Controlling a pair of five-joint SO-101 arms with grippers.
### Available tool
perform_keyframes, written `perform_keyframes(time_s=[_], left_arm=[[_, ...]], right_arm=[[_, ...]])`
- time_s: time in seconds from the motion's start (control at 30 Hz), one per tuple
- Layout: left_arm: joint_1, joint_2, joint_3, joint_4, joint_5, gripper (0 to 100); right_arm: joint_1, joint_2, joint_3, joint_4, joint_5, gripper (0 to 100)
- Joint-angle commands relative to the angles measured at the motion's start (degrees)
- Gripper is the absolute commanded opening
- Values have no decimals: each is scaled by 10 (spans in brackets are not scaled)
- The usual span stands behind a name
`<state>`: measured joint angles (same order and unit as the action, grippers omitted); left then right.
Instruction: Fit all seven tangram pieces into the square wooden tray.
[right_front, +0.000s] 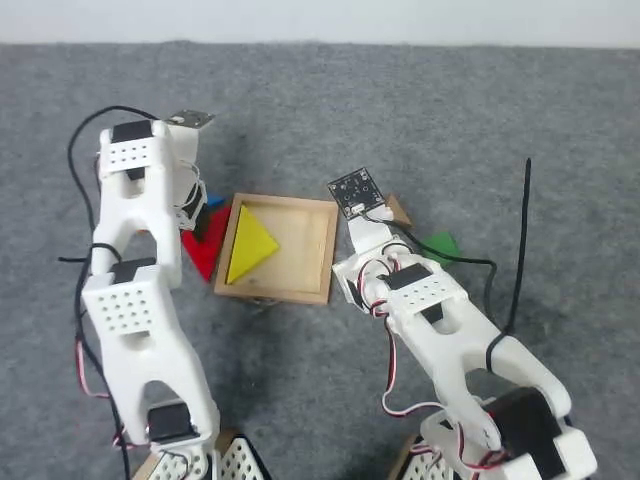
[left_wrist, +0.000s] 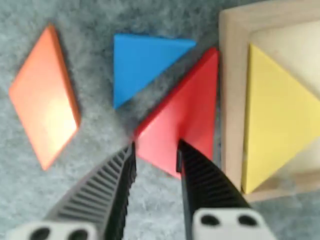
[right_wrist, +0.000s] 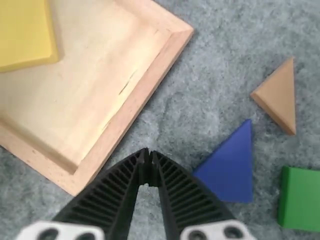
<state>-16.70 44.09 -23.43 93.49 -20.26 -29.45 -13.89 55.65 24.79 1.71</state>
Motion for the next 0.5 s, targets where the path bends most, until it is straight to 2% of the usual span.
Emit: perform_keyframes(time_s=[0.0, 0.2, 0.4, 0.47], left_arm=[[25, 7, 3, 18, 4, 126], [7, 9, -22, 19, 31, 137], [-30, 14, -34, 14, 36, 333], [-29, 20, -36, 11, 36, 352]], right_arm=[[14, -8, -6, -9, -1, 6], [14, -8, -6, -9, -1, 6], [14, -8, -6, -9, -1, 6], [14, -8, -6, -9, -1, 6]])
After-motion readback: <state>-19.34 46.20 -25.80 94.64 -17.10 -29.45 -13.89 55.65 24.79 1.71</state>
